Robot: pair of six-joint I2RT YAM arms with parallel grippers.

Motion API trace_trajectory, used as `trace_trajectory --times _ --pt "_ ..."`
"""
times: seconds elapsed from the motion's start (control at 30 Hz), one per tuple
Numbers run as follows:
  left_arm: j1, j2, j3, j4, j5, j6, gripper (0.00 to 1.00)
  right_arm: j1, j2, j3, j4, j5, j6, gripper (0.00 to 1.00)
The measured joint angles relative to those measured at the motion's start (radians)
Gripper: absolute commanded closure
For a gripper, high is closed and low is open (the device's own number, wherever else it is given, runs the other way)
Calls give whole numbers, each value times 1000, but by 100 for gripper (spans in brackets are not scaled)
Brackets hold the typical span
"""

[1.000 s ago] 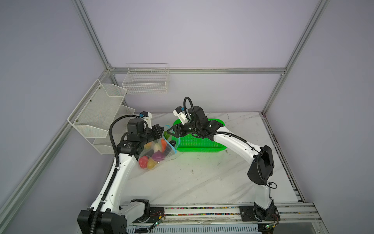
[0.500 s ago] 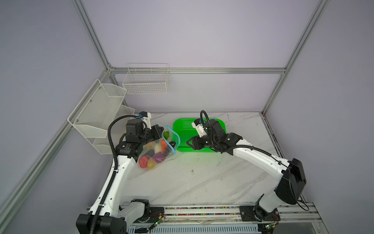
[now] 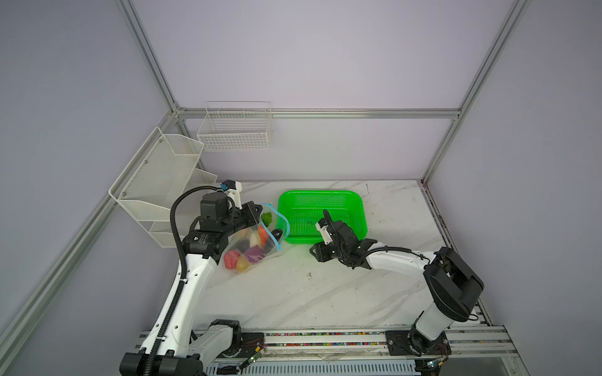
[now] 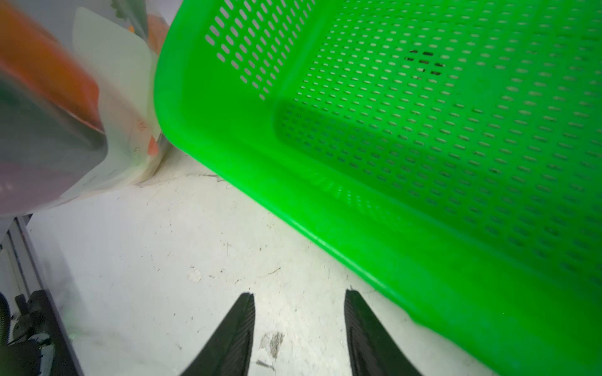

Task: Place the food in the zip-top bag and seal the zipper
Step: 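Raise the open right gripper away from the bag, then move the right gripper to the bag zipper and pinch its edge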

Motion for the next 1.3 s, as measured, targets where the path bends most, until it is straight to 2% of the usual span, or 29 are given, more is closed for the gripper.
trace_trajectory --times 0.43,0.77,0.87,0.97,1.07,1.2,1.3 --pt "0 -6 0 -7 -2 0 100 -131 155 161 67 17 -50 52" --pt "0 -6 0 -12 -1 0 100 -145 278 296 80 0 -75 52" --pt "0 -6 0 -12 -1 0 100 -146 281 319 54 -6 -55 49" --pt "0 -6 0 -13 -1 0 100 -146 247 323 8 -48 16 45" --pt "0 -6 0 -13 -1 0 100 -146 169 311 -27 -137 144 45" --pt "0 -5 0 -13 -1 0 100 -146 45 264 31 -287 342 45" --pt "0 -1 0 -13 0 0 100 -137 12 258 83 -362 451 42"
